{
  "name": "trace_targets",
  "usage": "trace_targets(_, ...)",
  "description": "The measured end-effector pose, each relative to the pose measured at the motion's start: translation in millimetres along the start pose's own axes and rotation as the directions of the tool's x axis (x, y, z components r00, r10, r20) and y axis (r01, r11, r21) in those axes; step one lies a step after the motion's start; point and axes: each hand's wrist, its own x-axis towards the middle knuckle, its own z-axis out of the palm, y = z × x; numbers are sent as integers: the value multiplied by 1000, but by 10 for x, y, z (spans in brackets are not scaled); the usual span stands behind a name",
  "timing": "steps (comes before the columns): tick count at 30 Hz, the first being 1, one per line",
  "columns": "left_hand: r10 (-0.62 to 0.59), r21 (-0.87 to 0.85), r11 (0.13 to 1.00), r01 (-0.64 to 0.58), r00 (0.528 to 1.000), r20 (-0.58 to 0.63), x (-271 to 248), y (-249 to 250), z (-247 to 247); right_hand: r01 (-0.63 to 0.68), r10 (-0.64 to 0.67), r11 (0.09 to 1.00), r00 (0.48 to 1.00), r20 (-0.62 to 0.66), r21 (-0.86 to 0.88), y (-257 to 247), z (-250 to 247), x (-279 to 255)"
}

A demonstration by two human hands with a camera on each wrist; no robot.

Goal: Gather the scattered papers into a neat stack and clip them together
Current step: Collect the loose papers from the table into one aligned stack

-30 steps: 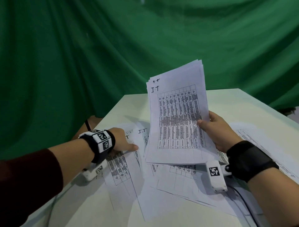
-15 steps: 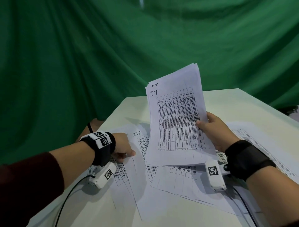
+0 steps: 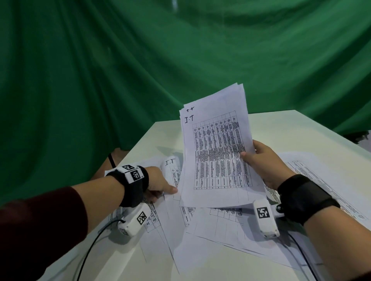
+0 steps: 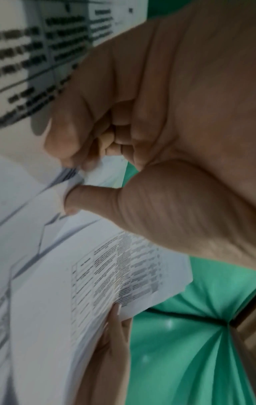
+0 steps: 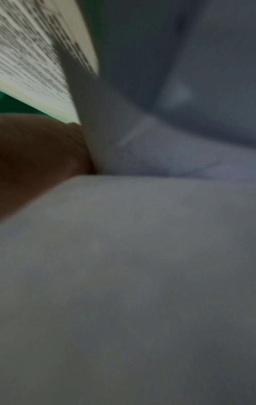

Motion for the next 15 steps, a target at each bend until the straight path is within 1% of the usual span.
trace_targets(2,-24,-102,994,26,1000,15,73,-75,2,20,-20,1000,999,-26,-3,-9,-20,10)
trace_targets(4,-35,-168,985,38,999,21,129,-144,-10,24,-24,1000,999,-48,-1,-16,-52,21)
trace_targets(6,-6,-227,974,14,999,35,98,-146,-49,25,-26,1000,998,-58,-12,-22,-70,27)
trace_targets(7,29,-259,966,-22,999,24,56,-120,-89,23,-24,1000,998,-63,-15,-22,-71,29)
trace_targets(8,65,-287,956,-66,998,-14,18,-80,-153,20,-21,1000,997,-71,-17,-13,-79,38)
trace_targets(9,88,-298,948,-111,992,-90,-12,-35,-235,14,-15,1000,997,-79,-14,-13,-80,35)
trace_targets(10,95,-280,948,-149,976,-198,-44,16,-341,7,-8,1000,996,-86,-13,-10,-84,41)
trace_targets(11,103,-251,949,-189,943,-317,-64,45,-461,-1,0,1000,996,-91,-11,-13,-86,38)
trace_targets(12,123,-209,950,-232,892,-435,-94,75,-577,-8,8,1000,995,-96,-4,-6,-93,48)
trace_targets(13,163,-166,942,-293,829,-536,-106,94,-697,-11,12,1000,995,-99,4,-3,-99,53)
trace_targets(14,207,-151,916,-373,758,-618,-124,110,-805,-14,16,1000,995,-100,14,9,-106,61)
trace_targets(15,227,-172,874,-454,696,-682,-155,128,-904,-20,22,999,995,-100,26,9,-106,57)
